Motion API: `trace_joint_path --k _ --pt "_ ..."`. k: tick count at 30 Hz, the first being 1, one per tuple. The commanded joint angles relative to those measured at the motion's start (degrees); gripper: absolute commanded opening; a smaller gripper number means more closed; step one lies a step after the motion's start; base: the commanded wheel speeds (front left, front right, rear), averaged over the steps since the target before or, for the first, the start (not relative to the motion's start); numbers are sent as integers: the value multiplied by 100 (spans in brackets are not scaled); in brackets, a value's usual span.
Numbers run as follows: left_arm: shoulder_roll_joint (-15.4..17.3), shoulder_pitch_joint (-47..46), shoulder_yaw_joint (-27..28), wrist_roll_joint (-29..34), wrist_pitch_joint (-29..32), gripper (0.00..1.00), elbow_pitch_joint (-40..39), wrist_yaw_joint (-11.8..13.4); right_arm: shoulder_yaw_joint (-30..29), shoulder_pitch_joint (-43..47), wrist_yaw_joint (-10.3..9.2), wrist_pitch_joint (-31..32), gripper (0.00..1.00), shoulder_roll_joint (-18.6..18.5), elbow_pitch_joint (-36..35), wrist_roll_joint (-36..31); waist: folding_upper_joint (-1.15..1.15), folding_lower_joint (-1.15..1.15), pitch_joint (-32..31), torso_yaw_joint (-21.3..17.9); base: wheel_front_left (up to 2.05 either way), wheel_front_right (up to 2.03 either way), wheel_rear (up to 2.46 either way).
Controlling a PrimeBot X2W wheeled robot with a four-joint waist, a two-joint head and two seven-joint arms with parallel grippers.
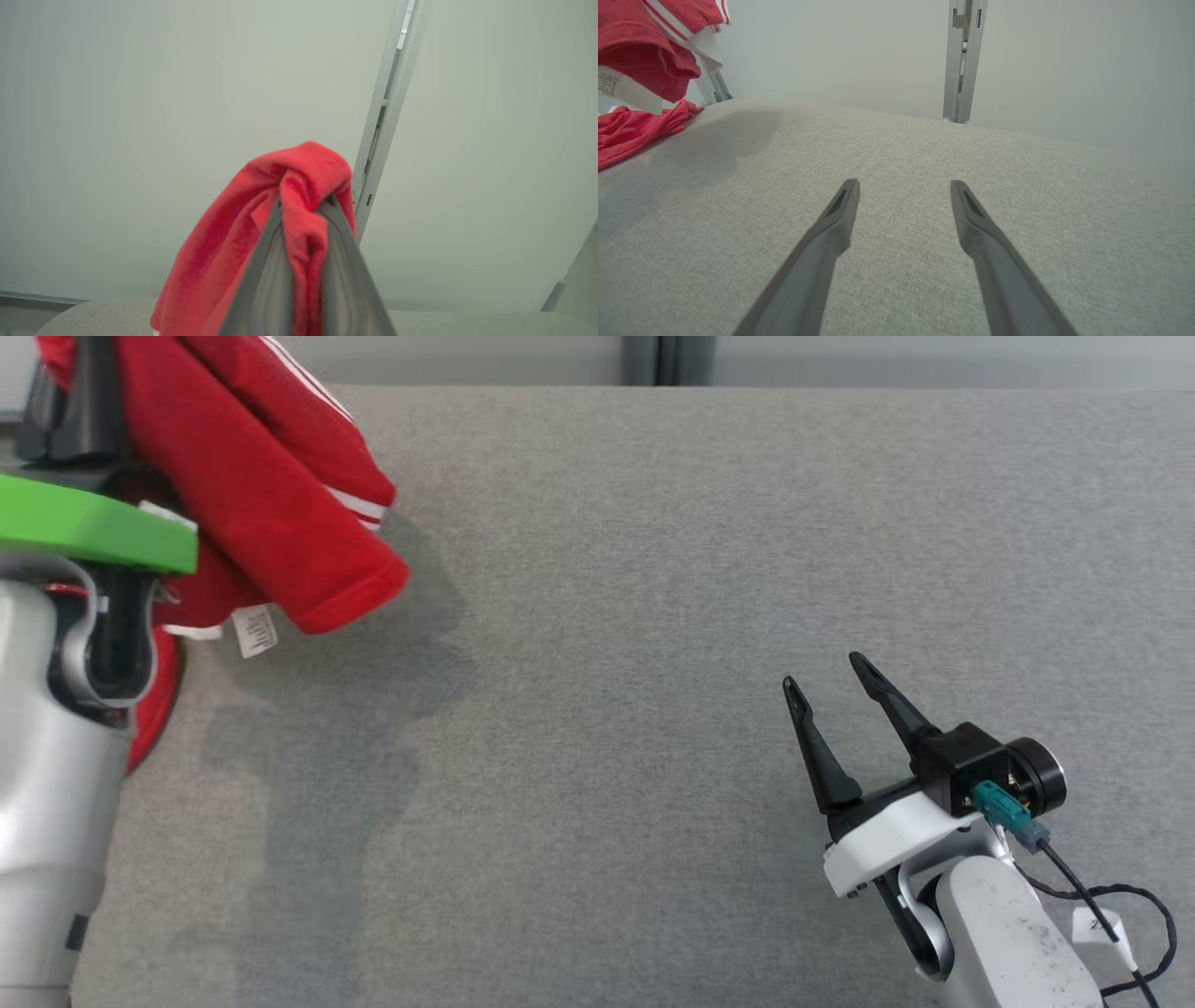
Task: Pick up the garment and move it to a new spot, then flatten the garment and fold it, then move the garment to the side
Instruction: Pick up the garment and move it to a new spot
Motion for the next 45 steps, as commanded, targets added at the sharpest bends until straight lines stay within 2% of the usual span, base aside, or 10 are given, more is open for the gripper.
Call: trace_joint_path --k 1,12,16,21,22,23,24,29,32,45 --pt "-98 122 -85 29 -4 0 -76 -17 1 99 -6 -14 100 -24 -25 57 0 0 -250 -553 0 0 0" --pt "-1218 349 -1231 77 -5 0 -125 -17 212 329 -6 -14 100 -25 -153 264 0 0 -316 -1907 0 0 0" --pt "-1479 435 -1407 134 -4 0 -61 -17 304 404 -6 -14 100 -20 -201 276 0 0 -281 -2401 0 0 0" --pt "-1566 597 -1493 317 -4 0 96 -17 372 493 -6 -14 100 -17 -283 280 0 0 -209 -2786 0 0 0" --pt "-1567 641 -1462 360 -5 5 137 -17 365 502 -7 -14 100 -21 -302 269 0 0 -194 -2818 0 0 0" --pt "-1566 694 -1419 388 -4 47 173 -17 351 518 -6 -14 100 -21 -312 255 0 0 -183 -2836 0 0 0" --pt "-1577 772 -1371 379 -5 98 227 -17 343 538 -6 -14 100 -19 -327 249 0 0 -176 -2845 0 0 0" --pt "-1504 1106 -982 717 -4 100 346 -17 245 592 -6 -14 100 -15 -359 217 0 0 -169 -2707 0 0 0" --pt "-1425 1376 -611 1142 -4 100 273 -17 171 593 -7 -14 100 -22 -343 232 0 0 -189 -2532 0 0 0" --pt "-1620 2879 865 2179 -4 100 174 -17 8 604 -6 -14 100 -21 -204 201 0 0 -560 -1769 0 0 0"
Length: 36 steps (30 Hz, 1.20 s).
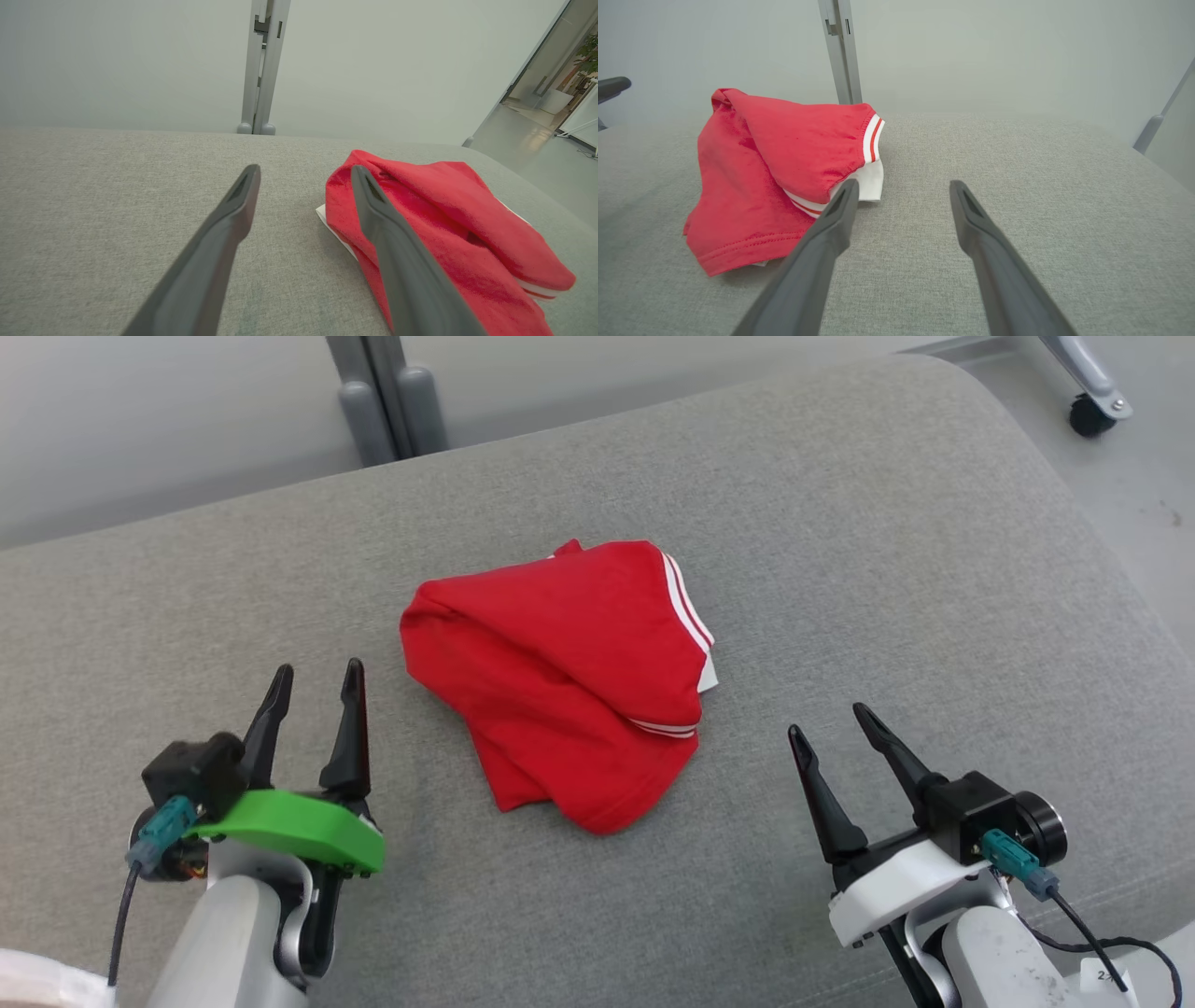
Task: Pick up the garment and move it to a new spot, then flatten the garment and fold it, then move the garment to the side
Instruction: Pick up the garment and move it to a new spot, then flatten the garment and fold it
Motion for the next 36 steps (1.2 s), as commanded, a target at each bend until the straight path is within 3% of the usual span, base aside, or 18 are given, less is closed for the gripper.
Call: trace_joint_path --k 1,20,27,36 --pt "-31 207 122 107 -2 100 -38 -17 -24 79 -6 -14 100 -21 35 -33 0 0 -210 259 0 0 0" --pt "-584 2282 1412 1212 -3 100 -726 -18 -93 548 -6 -14 100 -18 374 -12 0 0 -799 745 0 0 0" --pt "-663 2512 1349 1306 -3 100 -779 -18 -200 616 -6 -14 100 -20 449 -56 0 0 -814 879 0 0 0" --pt "-657 2225 1149 1177 -3 100 -907 -18 -399 -21 -6 -14 100 -17 820 -128 0 0 -422 1102 0 0 0"
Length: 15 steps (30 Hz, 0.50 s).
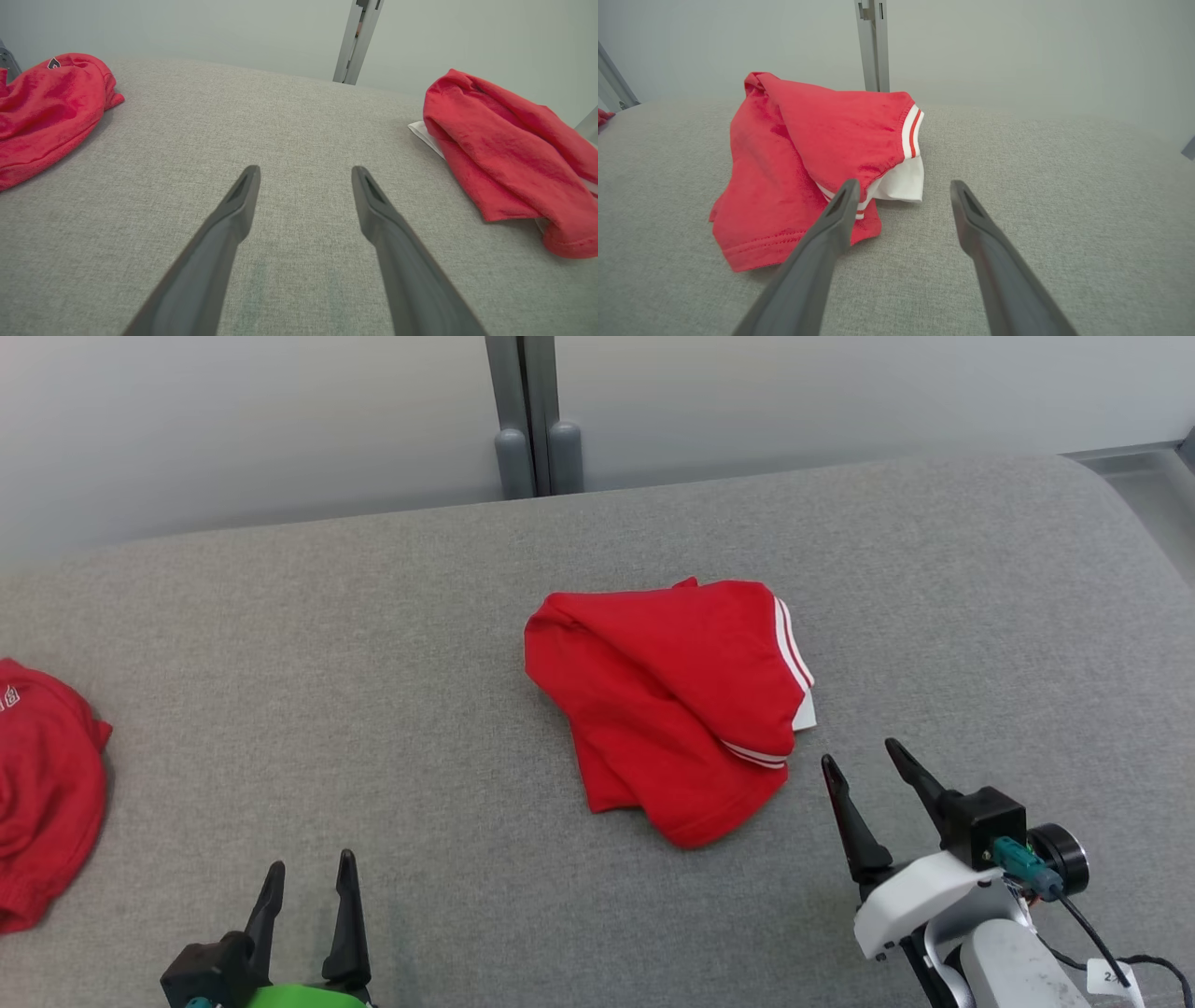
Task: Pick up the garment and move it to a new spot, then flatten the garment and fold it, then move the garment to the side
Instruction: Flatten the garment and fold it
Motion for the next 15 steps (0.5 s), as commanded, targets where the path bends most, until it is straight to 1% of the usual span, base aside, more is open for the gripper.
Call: trace_joint_path --k 1,3,11,15 --pt "50 -110 -12 -39 -3 100 -12 -18 5 -130 -6 -14 100 -16 66 69 0 0 203 131 0 0 0" --pt "92 -180 -63 -71 -3 100 -5 -18 54 -305 -6 -14 100 -17 131 148 0 0 314 194 0 0 0" --pt "209 -460 -180 -242 -3 100 38 -18 339 -677 -6 -14 100 -18 623 960 0 0 638 466 0 0 0" --pt "246 -588 -158 -257 -3 100 6 -18 498 -813 -6 -14 100 -19 751 1171 0 0 737 557 0 0 0"
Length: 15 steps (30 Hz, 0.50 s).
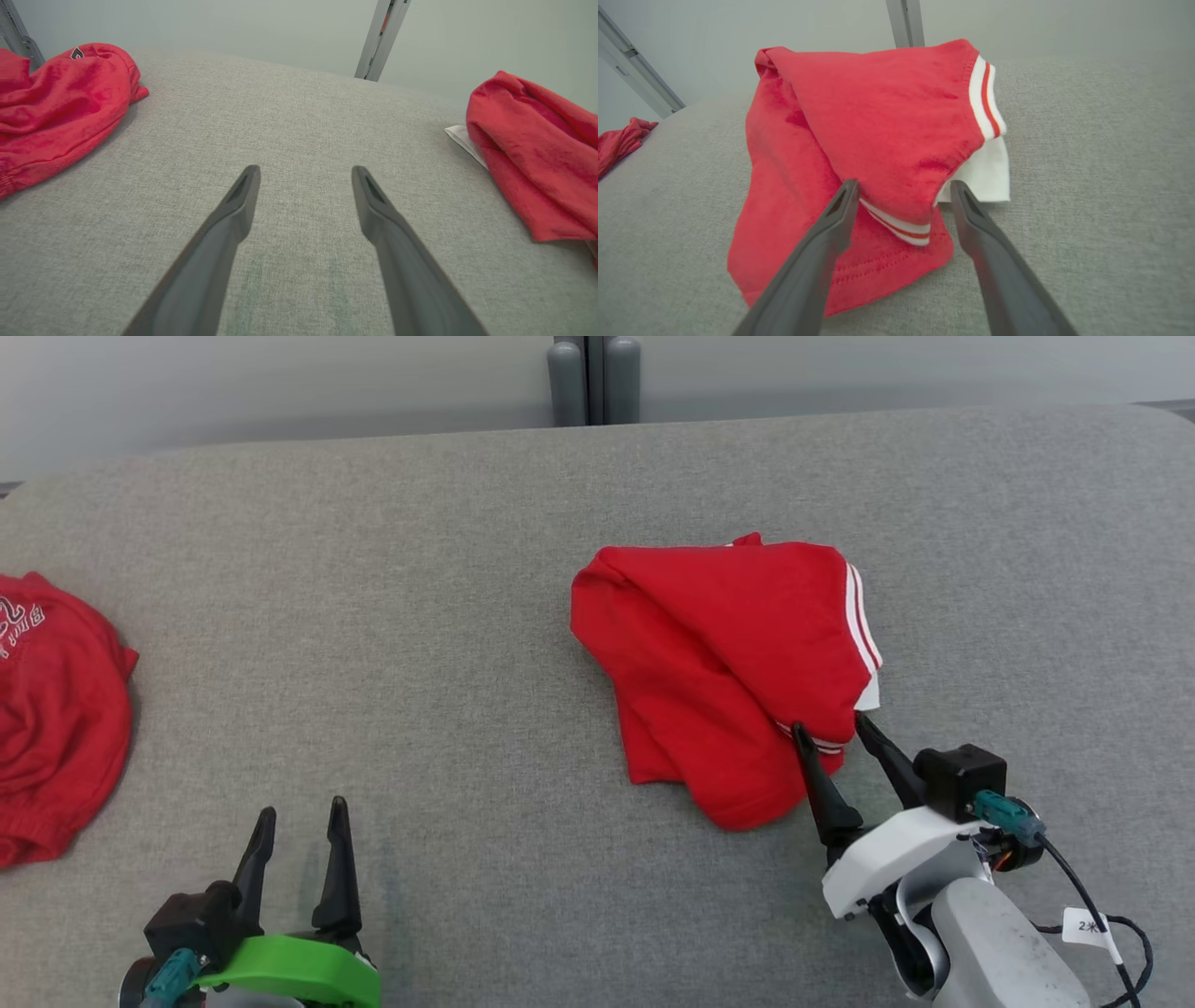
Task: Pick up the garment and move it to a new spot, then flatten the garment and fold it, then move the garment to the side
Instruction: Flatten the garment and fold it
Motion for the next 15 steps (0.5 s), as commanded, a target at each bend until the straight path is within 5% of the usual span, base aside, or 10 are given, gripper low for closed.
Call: trace_joint_path --k 1,2,3,4,15 --pt "52 -106 19 -12 -3 100 -17 -18 30 -80 -6 -14 100 -24 36 75 0 0 115 116 0 0 0" --pt "58 -123 14 -19 -3 100 -18 -18 44 -99 -6 -14 87 -27 66 111 0 0 125 127 0 0 0" --pt "61 -138 8 -20 -3 100 -17 -18 78 -129 -6 -14 35 -25 77 130 0 0 131 136 0 0 0" --pt "60 -159 1 -16 -3 100 -16 -18 102 -189 -6 -14 0 -22 13 161 0 0 134 144 0 0 0" --pt "-54 124 54 124 -3 100 232 -18 806 -964 -5 -14 0 -22 -1392 945 0 0 -419 91 0 0 0"
